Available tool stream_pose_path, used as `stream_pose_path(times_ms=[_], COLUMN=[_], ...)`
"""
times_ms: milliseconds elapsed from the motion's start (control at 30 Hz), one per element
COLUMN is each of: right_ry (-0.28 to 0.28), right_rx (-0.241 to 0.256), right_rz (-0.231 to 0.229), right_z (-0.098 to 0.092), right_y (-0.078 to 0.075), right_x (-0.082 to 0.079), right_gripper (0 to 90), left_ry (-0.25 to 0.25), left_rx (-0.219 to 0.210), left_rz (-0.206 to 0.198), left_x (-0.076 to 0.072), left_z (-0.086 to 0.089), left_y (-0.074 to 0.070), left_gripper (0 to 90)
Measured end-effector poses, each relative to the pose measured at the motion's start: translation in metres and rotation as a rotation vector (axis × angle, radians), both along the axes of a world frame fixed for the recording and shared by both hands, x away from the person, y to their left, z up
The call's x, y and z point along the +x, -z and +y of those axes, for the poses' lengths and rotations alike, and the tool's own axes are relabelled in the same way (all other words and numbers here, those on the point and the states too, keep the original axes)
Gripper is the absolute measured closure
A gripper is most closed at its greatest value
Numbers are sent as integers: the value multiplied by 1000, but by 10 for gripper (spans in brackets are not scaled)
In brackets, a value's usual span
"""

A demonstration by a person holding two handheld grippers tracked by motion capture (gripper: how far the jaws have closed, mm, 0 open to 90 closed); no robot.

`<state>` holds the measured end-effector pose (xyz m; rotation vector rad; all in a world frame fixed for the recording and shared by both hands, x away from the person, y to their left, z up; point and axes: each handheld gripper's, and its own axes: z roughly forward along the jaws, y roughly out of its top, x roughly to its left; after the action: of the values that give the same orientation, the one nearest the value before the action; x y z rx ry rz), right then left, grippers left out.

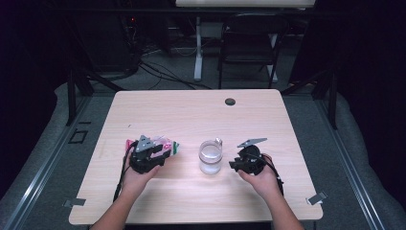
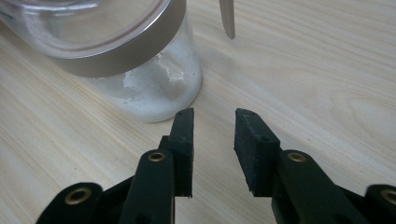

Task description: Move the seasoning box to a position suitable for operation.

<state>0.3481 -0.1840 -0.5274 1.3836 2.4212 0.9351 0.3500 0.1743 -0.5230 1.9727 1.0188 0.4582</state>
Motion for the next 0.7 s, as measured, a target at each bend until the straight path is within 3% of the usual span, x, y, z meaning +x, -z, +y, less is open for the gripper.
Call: stream_pose_path(times_ms=[200, 400, 533, 700], right_ry=[24, 34, 32, 23], right_rx=[14, 37, 68, 98], right_rz=[-6, -18, -52, -87], right_z=[-2, -4, -3, -4], right_y=[-2, -6, -9, -10], right_x=[0, 5, 10, 15], right_gripper=[726, 756, 801, 837], left_ry=[18, 45, 71, 101], left_rx=[-16, -55, -16, 6], left_rz=[-4, 32, 59, 56], left_x=[-3, -3, -1, -4], left_z=[-4, -13, -35, -57], left_y=[-6, -12, -12, -11], left_gripper=[682, 802, 900, 900])
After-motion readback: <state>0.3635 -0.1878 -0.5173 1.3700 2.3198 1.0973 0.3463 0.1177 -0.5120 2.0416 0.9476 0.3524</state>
